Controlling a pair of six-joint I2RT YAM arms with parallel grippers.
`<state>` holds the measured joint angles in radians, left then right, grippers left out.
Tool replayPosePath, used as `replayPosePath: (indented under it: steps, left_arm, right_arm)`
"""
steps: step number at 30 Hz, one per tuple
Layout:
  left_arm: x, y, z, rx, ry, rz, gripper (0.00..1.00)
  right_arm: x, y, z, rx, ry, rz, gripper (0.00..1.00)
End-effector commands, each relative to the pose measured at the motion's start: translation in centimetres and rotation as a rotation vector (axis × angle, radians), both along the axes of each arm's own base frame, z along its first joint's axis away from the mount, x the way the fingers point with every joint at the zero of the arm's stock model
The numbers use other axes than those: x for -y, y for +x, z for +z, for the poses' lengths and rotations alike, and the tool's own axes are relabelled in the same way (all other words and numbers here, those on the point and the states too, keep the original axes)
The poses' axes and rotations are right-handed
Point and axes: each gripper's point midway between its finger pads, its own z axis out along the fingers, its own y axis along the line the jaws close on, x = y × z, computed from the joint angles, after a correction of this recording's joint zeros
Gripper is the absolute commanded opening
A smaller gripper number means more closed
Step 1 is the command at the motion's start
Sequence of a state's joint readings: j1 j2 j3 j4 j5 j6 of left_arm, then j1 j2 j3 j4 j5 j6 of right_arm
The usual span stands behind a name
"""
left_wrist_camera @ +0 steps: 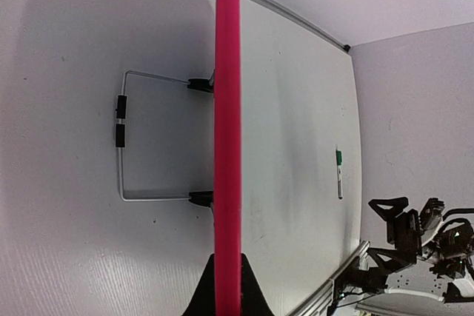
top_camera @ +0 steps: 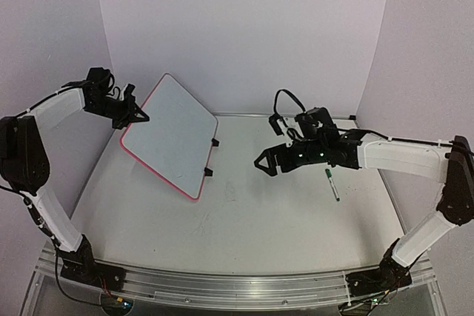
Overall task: Write a sentence on the whiteboard
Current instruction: Move the whiteboard stand to the center of the board.
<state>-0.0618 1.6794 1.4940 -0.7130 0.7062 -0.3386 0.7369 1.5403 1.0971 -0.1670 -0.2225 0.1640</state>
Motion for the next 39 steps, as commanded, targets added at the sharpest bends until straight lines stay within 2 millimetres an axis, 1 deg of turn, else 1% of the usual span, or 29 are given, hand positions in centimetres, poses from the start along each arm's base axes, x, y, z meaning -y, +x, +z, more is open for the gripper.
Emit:
replayPosePath:
  steps: [1,5,8,11,13,15,17,22,24,26,29,34,37,39]
  left_arm:
    - [5.4,-4.2,1.5,-0.093,-0.136,-0.210,0.00]
    - [7.5,-5.6,1.2,-0.111,-0.124,-0.294,0.00]
    - [8.9,-6.4,0.8,-0.125,-0.109,-0.351,0.00]
    - [9.5,-6.6,0.6,-0.130,-0.098,-0.379,0.00]
    - [9.5,-6.5,0.5,-0.127,-0.092,-0.385,0.00]
    - [9.4,-6.3,0.2,-0.128,-0.073,-0.382,0.01]
    - [9.3,-6.1,-0.2,-0.132,-0.057,-0.378,0.05]
    - [9.2,-5.5,-0.5,-0.127,-0.034,-0.372,0.10]
    - [9.1,-5.3,-0.5,-0.122,-0.022,-0.369,0.12]
    - [9.0,-5.3,-0.4,-0.115,-0.014,-0.368,0.15]
    - [8.9,-5.2,-0.3,-0.105,-0.003,-0.367,0.18]
    - [8.7,-4.8,0.0,-0.078,0.013,-0.362,0.21]
    - [8.5,-4.6,0.2,-0.062,0.033,-0.356,0.25]
    - [8.4,-4.4,0.3,-0.051,0.047,-0.349,0.28]
  right_arm:
    - [-4.0,0.0,1.6,0.081,0.065,0.116,0.96]
    - [-7.1,-0.5,0.5,0.093,0.097,0.219,0.89]
    - [-8.8,-0.2,-1.7,0.077,0.075,0.279,0.85]
    - [-9.7,-0.1,-3.5,0.060,0.056,0.324,0.82]
    - [-10.0,0.0,-5.3,0.056,0.024,0.351,0.80]
    - [-10.1,0.3,-6.8,0.053,-0.009,0.361,0.76]
    - [-10.3,0.7,-8.0,0.052,-0.036,0.370,0.71]
    - [-11.2,1.3,-10.7,0.031,-0.075,0.404,0.64]
    - [-11.8,1.6,-11.3,0.029,-0.076,0.419,0.61]
    - [-12.2,1.9,-11.8,0.028,-0.082,0.429,0.60]
    - [-12.4,2.3,-13.2,0.013,-0.115,0.437,0.60]
    - [-12.8,2.6,-14.2,0.002,-0.135,0.450,0.58]
    - [-12.8,2.4,-14.5,-0.012,-0.137,0.461,0.49]
    - [-12.8,2.2,-14.9,-0.022,-0.139,0.466,0.39]
